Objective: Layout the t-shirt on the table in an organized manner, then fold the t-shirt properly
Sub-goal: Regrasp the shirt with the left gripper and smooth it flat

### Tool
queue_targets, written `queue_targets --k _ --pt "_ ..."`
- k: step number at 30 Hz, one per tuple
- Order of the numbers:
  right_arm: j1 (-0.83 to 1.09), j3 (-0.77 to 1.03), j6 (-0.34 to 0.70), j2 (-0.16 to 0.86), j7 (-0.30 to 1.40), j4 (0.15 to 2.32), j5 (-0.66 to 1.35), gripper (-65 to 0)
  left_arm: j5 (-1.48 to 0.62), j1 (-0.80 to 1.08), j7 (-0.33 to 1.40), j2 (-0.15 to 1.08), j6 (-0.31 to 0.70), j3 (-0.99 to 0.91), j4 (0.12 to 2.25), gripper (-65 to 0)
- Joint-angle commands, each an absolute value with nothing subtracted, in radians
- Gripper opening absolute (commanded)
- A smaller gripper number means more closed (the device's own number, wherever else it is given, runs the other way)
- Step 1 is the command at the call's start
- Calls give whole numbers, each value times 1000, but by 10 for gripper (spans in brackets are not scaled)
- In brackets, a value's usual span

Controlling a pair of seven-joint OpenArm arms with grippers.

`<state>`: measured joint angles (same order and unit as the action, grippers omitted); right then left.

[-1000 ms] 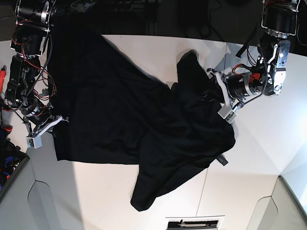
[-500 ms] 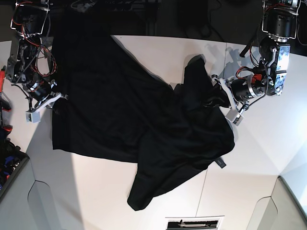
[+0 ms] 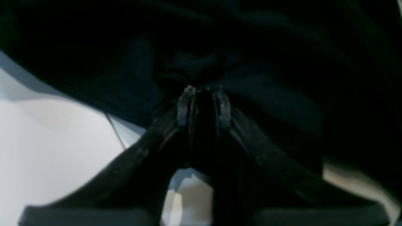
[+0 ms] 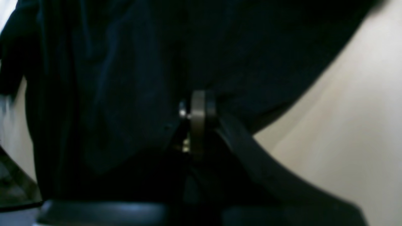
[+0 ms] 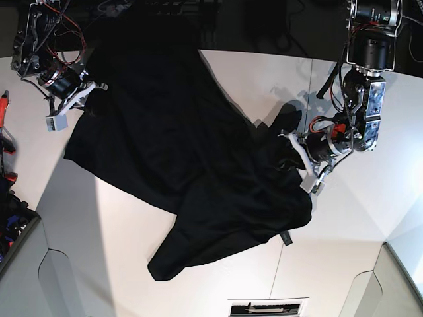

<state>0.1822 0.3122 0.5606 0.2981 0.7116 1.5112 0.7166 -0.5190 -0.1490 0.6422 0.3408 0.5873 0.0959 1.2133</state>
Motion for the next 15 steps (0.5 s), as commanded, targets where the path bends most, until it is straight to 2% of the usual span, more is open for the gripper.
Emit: queue_targets --k 1,7,15 --pt "181 314 565 292 712 1536 723 -650 -445 -170 707 330 549 99 1196 -534" --pt "172 317 565 247 685 1543 722 -650 -371 -269 706 242 534 99 1084 -534" --pt "57 409 565 250 675 1544 695 -650 -478 -293 709 310 535 99 1161 -533"
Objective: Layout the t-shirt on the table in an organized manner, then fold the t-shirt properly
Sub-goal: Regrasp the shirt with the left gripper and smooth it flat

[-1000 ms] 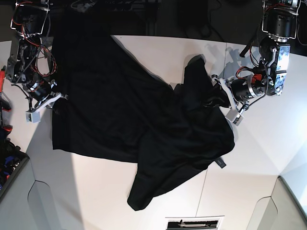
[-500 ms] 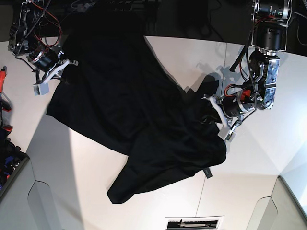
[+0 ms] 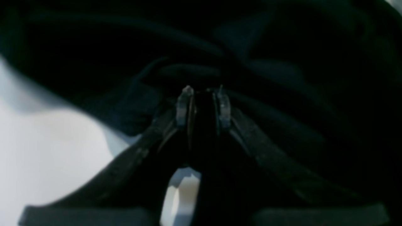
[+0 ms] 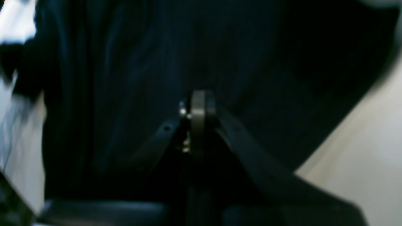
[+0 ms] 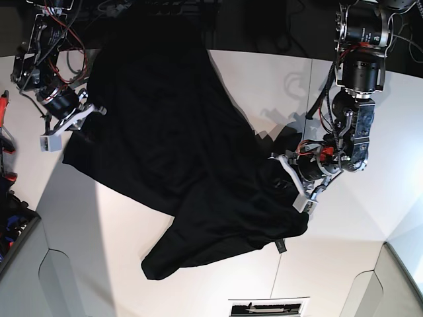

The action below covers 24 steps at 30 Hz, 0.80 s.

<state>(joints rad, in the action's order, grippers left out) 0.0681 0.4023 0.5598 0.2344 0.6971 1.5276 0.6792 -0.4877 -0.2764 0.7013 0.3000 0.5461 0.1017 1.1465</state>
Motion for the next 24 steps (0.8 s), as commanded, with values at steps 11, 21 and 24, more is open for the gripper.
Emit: queue_targets --k 11,21,24 --pt "-47 450 564 249 639 1535 582 -650 -611 -277 769 370 536 99 1393 -533" --pt "-111 450 564 249 578 1335 530 -650 -576 -172 714 280 573 99 1394 -533" --pt "-137 450 564 249 578 1258 530 -650 -475 -144 671 256 572 99 1391 -533"
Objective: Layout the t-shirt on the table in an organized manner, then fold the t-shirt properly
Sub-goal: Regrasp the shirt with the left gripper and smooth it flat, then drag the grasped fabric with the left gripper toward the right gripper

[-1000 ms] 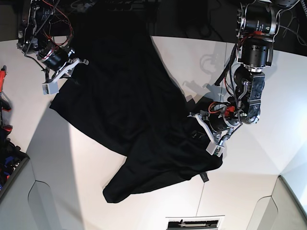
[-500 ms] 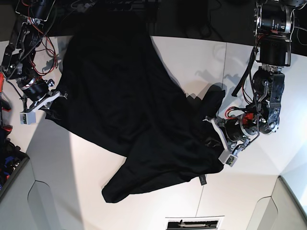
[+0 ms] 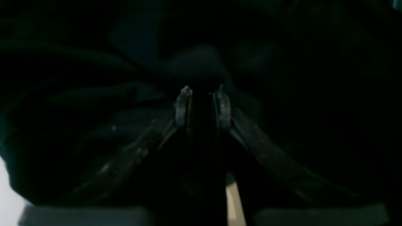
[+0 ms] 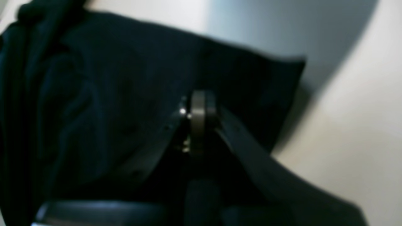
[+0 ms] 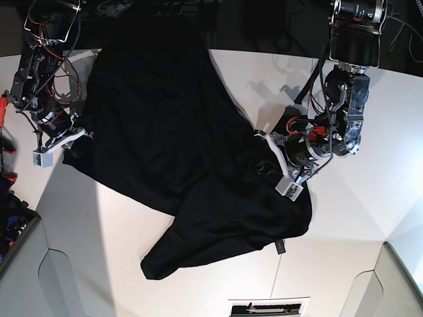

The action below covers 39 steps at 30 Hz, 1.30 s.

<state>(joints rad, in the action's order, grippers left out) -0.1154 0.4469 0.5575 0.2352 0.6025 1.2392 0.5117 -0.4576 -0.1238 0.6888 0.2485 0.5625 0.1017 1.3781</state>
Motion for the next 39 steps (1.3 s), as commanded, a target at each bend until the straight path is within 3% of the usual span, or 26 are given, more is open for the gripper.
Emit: queue_targets --k 1,6,10,23,35,39 --pt "-143 450 565 249 578 1238 530 -650 -454 -137 656 254 572 99 1391 -533" --pt "-135 450 565 251 601 1227 533 -650 -368 -133 624 255 530 99 1384 -533" --pt "-135 450 565 251 716 1227 617 -650 -310 -150 579 255 482 99 1335 -533" --pt "27 450 573 243 749 1320 769 -650 -308 -466 533 171 483 99 827 -534" --pt "70 448 581 78 768 1390 774 -650 -239 -523 566 -27 484 99 749 -534" --pt "70 414 581 57 760 1433 769 -650 -260 -524 576 -51 530 99 751 -534"
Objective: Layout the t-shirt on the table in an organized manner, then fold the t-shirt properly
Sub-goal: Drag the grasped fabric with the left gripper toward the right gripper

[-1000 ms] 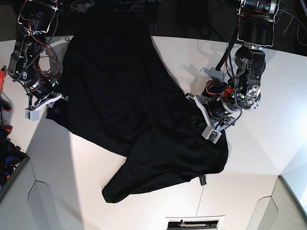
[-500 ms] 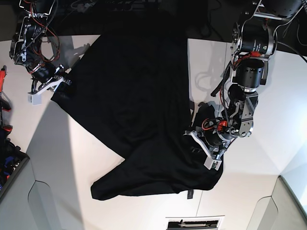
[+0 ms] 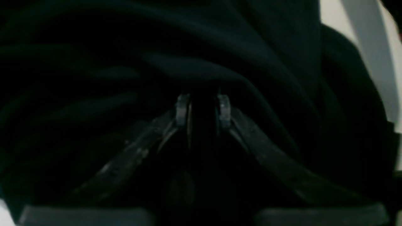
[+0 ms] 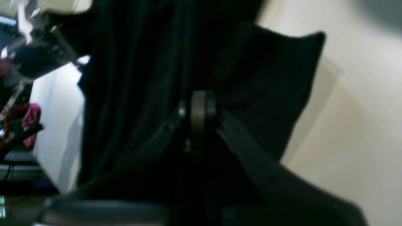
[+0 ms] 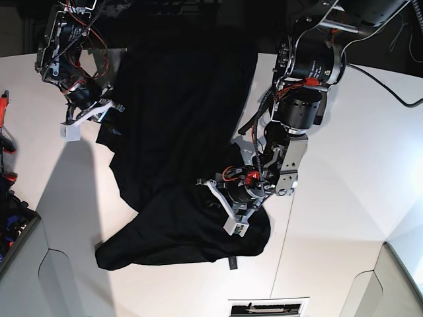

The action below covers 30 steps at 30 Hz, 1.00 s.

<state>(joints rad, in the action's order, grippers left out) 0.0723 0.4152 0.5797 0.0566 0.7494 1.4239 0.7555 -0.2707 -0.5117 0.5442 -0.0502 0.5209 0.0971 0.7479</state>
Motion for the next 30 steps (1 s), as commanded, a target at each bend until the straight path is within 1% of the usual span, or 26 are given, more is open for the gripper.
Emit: queue_targets --k 1,4,7,10,13,14,16,18,20,23,26,30 --pt "69 403 581 58 751 1448 760 -650 -279 -526 582 -47 542 99 758 -534" --pt "55 399 580 60 722 1503 708 -650 -370 -526 641 -25 584 99 823 -534" --pt "23 399 579 86 713 1544 683 -650 -471 -526 736 3 612 99 943 -534" --pt "-26 399 577 117 712 1548 656 -650 -534 -526 813 21 618 99 1058 -534" --pt "-72 398 572 132 714 1548 624 -650 -599 -521 884 46 620 99 1124 -533" --pt "-83 399 572 136 711 1548 619 -650 -632 -513 905 54 635 99 1140 -534" --pt "-113 398 572 142 699 1546 590 -650 -705 -490 961 65 698 99 1177 -533" --pt "-147 396 571 148 668 1533 546 -650 -786 -445 1024 70 698 99 1240 -534" --pt "-195 384 564 159 635 1494 513 -650 -821 -376 1031 69 698 100 1325 -534" --pt "-285 351 561 167 625 1394 479 -650 -810 -260 1029 69 698 110 1429 -534" --pt "-376 306 561 166 603 1277 437 -650 -810 -149 1029 69 698 121 1475 -534" --pt "-492 220 561 166 506 1105 344 -650 -810 -21 1029 70 698 142 1499 -534"
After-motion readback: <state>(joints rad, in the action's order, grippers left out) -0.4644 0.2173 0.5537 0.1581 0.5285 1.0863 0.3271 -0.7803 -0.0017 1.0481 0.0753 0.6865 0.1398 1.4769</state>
